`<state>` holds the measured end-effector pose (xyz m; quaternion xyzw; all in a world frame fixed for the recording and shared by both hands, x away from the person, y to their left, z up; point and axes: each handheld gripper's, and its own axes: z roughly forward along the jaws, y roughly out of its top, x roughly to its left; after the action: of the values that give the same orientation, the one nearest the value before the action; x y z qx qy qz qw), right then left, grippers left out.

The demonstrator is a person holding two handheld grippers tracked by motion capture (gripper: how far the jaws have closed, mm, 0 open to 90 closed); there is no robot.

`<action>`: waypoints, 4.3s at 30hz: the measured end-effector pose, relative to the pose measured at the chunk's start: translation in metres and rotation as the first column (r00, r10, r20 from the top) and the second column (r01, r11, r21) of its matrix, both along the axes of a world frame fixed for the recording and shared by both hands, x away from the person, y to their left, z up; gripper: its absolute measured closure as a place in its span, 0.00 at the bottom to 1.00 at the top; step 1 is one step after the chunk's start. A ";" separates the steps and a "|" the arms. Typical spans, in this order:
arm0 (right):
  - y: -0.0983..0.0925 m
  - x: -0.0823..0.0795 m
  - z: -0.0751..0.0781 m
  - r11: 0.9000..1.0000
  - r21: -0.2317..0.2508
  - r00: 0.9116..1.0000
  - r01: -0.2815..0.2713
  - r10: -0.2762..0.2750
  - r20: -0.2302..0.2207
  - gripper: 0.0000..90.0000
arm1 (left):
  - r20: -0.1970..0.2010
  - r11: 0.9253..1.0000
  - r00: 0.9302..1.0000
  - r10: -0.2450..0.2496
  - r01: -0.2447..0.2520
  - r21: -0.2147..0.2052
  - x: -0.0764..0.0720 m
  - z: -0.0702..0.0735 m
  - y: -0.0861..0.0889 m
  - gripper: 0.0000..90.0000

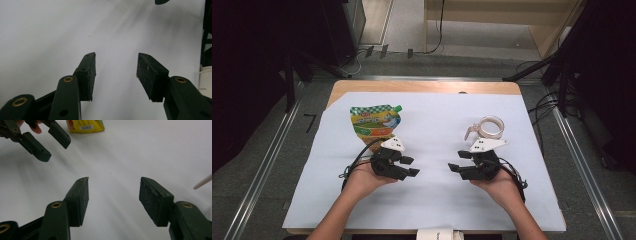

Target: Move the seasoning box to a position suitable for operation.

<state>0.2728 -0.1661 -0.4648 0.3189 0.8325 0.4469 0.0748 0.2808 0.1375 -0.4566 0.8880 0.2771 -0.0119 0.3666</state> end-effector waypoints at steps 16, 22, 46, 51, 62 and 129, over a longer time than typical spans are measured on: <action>0.000 -0.003 0.007 1.000 -0.019 1.000 0.003 -0.004 -0.029 0.55 | -0.012 1.000 1.000 0.022 -0.022 -0.002 0.002 0.004 0.007 0.58; -0.002 -0.001 0.007 1.000 0.000 0.998 -0.009 0.009 -0.064 0.56 | -0.023 1.000 1.000 0.018 -0.019 -0.015 0.003 0.003 0.008 0.47; -0.046 -0.010 0.013 0.992 -0.034 0.993 0.122 -0.122 0.002 0.55 | -0.049 0.997 0.999 -0.014 0.010 -0.075 0.006 0.012 0.009 0.52; -0.058 -0.010 0.014 0.984 -0.058 0.985 0.170 -0.170 0.000 0.53 | -0.048 0.998 0.999 -0.008 0.005 -0.062 0.006 0.011 0.009 0.52; -0.085 -0.005 0.009 0.944 -0.040 0.945 0.328 -0.327 0.020 0.34 | -0.042 0.998 0.999 0.000 -0.003 -0.060 0.006 0.011 0.009 0.52; -0.011 0.033 -0.005 0.959 0.049 0.955 0.280 -0.283 0.087 0.13 | -0.085 0.995 0.996 -0.004 -0.005 -0.104 0.012 0.008 0.009 0.47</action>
<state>0.3059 -0.1768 -0.4700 0.4142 0.7662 0.4609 0.1705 0.2931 0.1464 -0.4489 0.8665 0.2916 -0.0640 0.4002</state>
